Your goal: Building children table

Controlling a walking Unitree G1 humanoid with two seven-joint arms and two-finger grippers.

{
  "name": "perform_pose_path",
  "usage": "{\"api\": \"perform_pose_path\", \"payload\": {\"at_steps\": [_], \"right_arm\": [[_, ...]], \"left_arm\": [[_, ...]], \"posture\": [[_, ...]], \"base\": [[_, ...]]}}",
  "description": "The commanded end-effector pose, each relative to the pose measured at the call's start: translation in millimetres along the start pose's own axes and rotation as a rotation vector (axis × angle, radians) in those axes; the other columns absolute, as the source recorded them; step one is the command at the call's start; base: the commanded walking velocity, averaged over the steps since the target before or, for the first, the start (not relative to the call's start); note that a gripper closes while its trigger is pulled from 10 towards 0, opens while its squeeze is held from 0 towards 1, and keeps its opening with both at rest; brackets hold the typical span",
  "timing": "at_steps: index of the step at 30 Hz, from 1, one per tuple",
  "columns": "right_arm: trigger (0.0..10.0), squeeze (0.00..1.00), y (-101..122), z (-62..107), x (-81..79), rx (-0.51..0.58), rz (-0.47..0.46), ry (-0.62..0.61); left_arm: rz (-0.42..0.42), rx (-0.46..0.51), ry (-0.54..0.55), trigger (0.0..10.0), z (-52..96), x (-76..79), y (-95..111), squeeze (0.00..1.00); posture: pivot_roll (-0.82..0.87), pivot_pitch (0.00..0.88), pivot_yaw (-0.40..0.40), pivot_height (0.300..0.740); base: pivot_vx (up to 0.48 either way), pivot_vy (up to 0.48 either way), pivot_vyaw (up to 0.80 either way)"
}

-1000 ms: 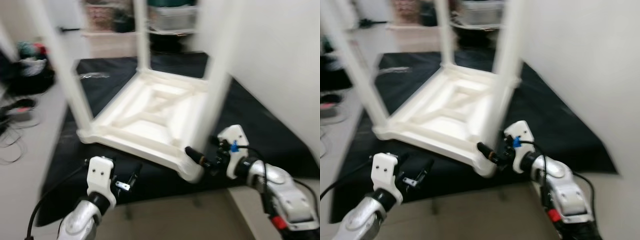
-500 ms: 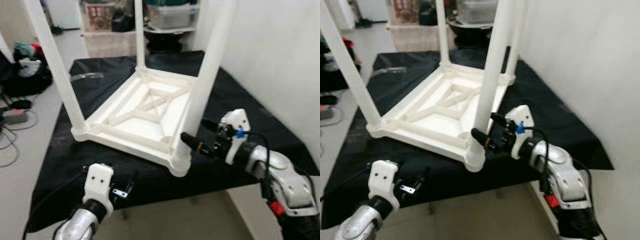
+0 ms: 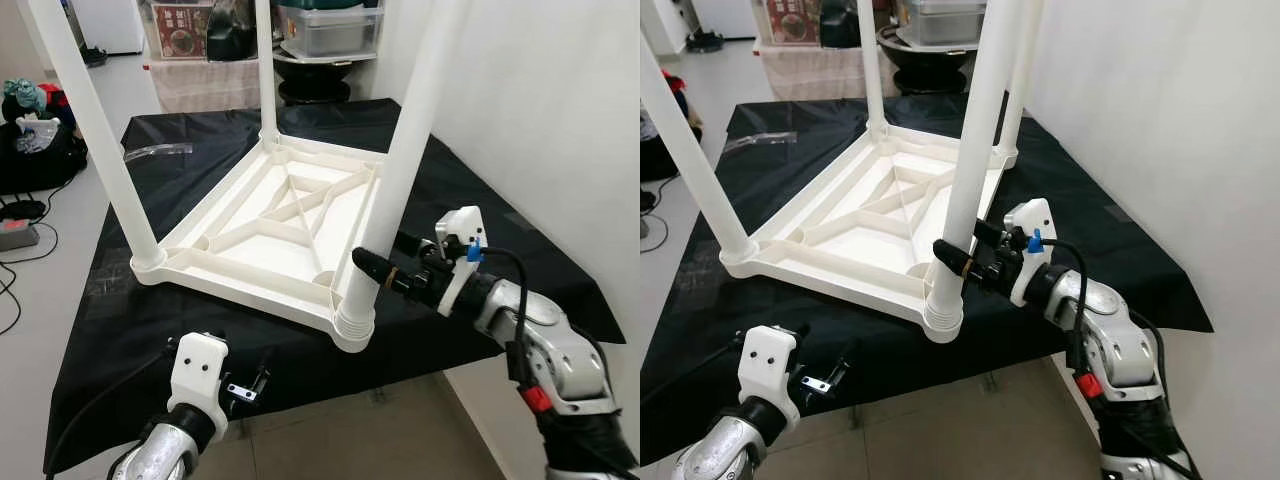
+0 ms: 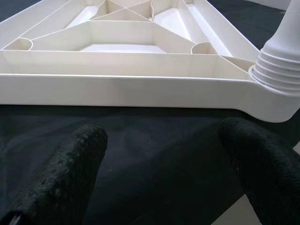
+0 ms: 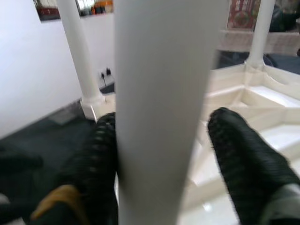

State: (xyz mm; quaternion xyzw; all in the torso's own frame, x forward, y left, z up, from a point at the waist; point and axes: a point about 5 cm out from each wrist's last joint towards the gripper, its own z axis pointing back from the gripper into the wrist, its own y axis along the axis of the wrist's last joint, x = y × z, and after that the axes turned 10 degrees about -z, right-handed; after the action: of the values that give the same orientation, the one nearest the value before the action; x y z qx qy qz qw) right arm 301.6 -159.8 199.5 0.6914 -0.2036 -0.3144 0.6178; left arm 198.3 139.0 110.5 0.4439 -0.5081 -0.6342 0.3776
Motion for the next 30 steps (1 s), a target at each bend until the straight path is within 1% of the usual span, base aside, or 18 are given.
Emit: {"api": "perform_pose_path", "payload": {"at_steps": [1, 9, 11, 12, 13, 14, 15, 16, 17, 18, 19, 20, 21, 22, 23, 24, 27, 30], "right_arm": [[0.0, 0.0, 2.9, -1.2, 4.1, 0.015, 0.002, -0.03], [0.0, 0.0, 7.2, -1.7, 10.4, 0.006, 0.029, -0.068], [0.0, 0.0, 9.3, -1.0, 15.1, 0.002, 0.042, -0.097], [0.0, 0.0, 13.6, -1.5, 23.1, 0.003, 0.067, -0.145], [0.0, 0.0, 13.6, -1.5, 23.1, 0.003, 0.067, -0.145], [0.0, 0.0, 18.3, -4.2, 33.0, -0.008, 0.123, -0.212], [0.0, 0.0, 18.3, -4.2, 33.0, -0.008, 0.123, -0.212], [0.0, 0.0, 24.5, -8.4, 48.6, -0.025, 0.21, -0.335], [0.0, 0.0, 24.5, -8.4, 48.6, -0.025, 0.21, -0.335], [0.0, 0.0, 34.9, -6.6, 74.2, -0.032, 0.309, -0.593], [0.0, 0.0, 34.9, -6.6, 74.2, -0.032, 0.309, -0.593], [0.0, 0.0, 47.0, 1.8, 95.4, 0.0, 0.361, -0.856], [0.0, 0.0, 47.0, 1.8, 95.4, 0.0, 0.361, -0.856], [0.0, 0.0, 57.0, 0.8, 103.2, 0.049, 0.369, -0.983], [0.0, 0.0, 61.8, -3.8, 103.8, 0.081, 0.355, -1.031], [0.0, 0.0, 61.8, -3.8, 103.8, 0.081, 0.355, -1.031], [0.0, 0.0, 51.2, -25.2, 87.4, 0.083, 0.304, -0.964], [0.0, 0.0, 46.7, -27.9, 85.1, 0.076, 0.299, -0.956]], "left_arm": [[-0.004, 0.003, -0.005, 10.0, 1.4, 1.0, 1.6, 0.0], [-0.007, 0.004, 0.0, 10.0, 3.7, 1.7, 2.7, 0.0], [-0.007, 0.004, 0.0, 10.0, 4.2, 1.9, 2.9, 0.0], [-0.006, 0.005, 0.001, 10.0, 4.9, 2.4, 3.2, 0.0], [-0.006, 0.005, 0.001, 10.0, 4.9, 2.4, 3.2, 0.0], [-0.004, 0.006, 0.001, 10.0, 5.7, 2.9, 3.8, 0.0], [-0.004, 0.006, 0.001, 10.0, 5.7, 2.9, 3.8, 0.0], [-0.003, 0.008, 0.002, 10.0, 6.3, 3.5, 4.6, 0.0], [-0.003, 0.008, 0.002, 10.0, 6.3, 3.5, 4.6, 0.0], [-0.002, 0.01, 0.003, 10.0, 7.2, 4.0, 5.5, 0.0], [-0.002, 0.01, 0.003, 10.0, 7.2, 4.0, 5.5, 0.0], [-0.001, 0.013, 0.004, 10.0, 7.7, 4.4, 6.1, 0.0], [-0.001, 0.013, 0.004, 10.0, 7.7, 4.4, 6.1, 0.0], [0.0, 0.015, 0.004, 10.0, 8.0, 5.4, 7.1, 0.0], [0.0, 0.016, 0.004, 10.0, 8.1, 6.0, 7.8, 0.0], [0.0, 0.016, 0.004, 10.0, 8.1, 6.0, 7.8, 0.0], [0.002, 0.019, 0.007, 10.0, 9.7, 6.2, 9.8, 0.0], [0.003, 0.019, 0.008, 10.0, 10.2, 6.1, 10.2, 0.0]], "posture": [[-0.07, 0.081, -0.063, 0.74], [-0.06, 0.096, -0.068, 0.74], [-0.06, 0.096, -0.068, 0.74], [-0.06, 0.105, -0.074, 0.74], [-0.06, 0.105, -0.074, 0.74], [-0.06, 0.111, -0.075, 0.74], [-0.06, 0.111, -0.075, 0.74], [-0.06, 0.115, -0.078, 0.74], [-0.06, 0.115, -0.078, 0.74], [-0.06, 0.122, -0.081, 0.74], [-0.06, 0.122, -0.081, 0.74], [-0.06, 0.123, -0.08, 0.74], [-0.06, 0.123, -0.08, 0.74], [-0.05, 0.135, -0.088, 0.74], [-0.05, 0.135, -0.088, 0.74], [-0.05, 0.135, -0.088, 0.74], [-0.05, 0.15, -0.091, 0.74], [-0.05, 0.15, -0.091, 0.74]], "base": [[0.0, 0.0, 0.0], [0.0, 0.0, 0.0], [0.0, 0.0, 0.0], [0.0, 0.0, 0.0], [0.0, 0.0, 0.0], [0.0, 0.0, 0.0], [0.0, 0.0, 0.0], [0.0, 0.0, 0.0], [0.0, 0.0, 0.0], [0.0, 0.0, 0.0], [0.0, 0.0, 0.0], [0.0, 0.0, 0.0], [0.0, 0.0, 0.0], [0.0, 0.0, 0.0], [0.0, 0.0, 0.0], [0.0, 0.0, 0.0], [0.0, 0.0, 0.0], [0.0, 0.0, 0.0]]}}
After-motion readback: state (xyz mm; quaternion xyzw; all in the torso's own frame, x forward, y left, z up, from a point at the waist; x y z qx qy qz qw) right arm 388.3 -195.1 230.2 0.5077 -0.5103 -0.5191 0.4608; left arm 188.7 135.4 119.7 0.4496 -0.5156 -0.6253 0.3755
